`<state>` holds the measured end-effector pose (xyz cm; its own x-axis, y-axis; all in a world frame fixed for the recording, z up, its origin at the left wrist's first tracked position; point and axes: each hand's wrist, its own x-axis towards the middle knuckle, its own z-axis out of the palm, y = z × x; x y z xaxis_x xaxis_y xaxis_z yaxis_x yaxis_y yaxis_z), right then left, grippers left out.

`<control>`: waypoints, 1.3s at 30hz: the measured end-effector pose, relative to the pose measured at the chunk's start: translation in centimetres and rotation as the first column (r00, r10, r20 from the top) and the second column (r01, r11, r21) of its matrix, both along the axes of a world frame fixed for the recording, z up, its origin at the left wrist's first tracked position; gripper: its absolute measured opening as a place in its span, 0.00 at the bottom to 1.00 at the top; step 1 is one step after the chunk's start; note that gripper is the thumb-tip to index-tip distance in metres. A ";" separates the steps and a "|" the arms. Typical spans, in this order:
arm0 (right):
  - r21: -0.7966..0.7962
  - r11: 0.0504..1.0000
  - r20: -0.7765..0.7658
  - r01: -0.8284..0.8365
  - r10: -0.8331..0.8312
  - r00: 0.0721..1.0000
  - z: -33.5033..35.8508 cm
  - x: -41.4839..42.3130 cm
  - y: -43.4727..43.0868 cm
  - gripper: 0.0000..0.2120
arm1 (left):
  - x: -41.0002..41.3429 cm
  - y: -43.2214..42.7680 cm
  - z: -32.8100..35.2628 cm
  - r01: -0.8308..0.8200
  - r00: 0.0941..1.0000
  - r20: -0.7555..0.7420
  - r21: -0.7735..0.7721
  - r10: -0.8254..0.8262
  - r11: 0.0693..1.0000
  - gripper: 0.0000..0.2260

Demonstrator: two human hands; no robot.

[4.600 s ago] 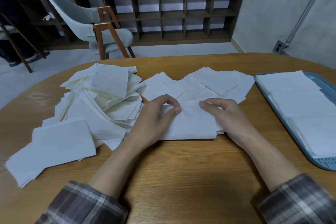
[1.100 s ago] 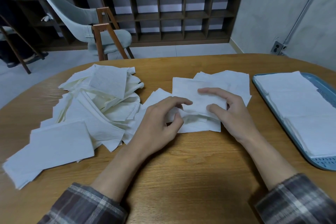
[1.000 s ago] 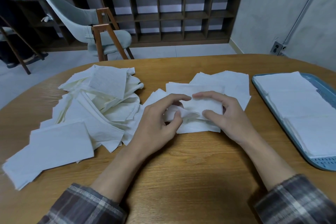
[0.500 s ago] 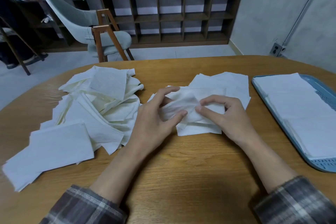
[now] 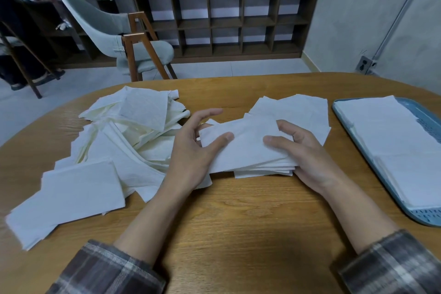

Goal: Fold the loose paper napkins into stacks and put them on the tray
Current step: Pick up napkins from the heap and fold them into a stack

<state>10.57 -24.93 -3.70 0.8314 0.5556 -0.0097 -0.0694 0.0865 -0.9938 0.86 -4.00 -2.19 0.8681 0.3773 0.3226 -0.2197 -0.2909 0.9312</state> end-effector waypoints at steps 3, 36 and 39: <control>-0.035 0.999 0.040 -0.042 0.043 0.998 0.0 -0.5 0.4 0.19 | 0.3 0.2 -0.7 0.031 0.999 -0.029 -0.009 -0.031 0.999 0.18; -0.129 0.923 0.353 0.362 -0.298 0.887 -0.2 0.3 -0.3 0.16 | 0.7 0.4 -2.9 0.096 0.986 -0.162 0.447 -0.025 0.889 0.30; -0.106 0.891 0.358 0.441 -0.380 0.853 -0.7 0.9 -0.5 0.16 | 0.8 0.7 -3.7 0.173 0.974 -0.222 0.557 -0.055 0.812 0.20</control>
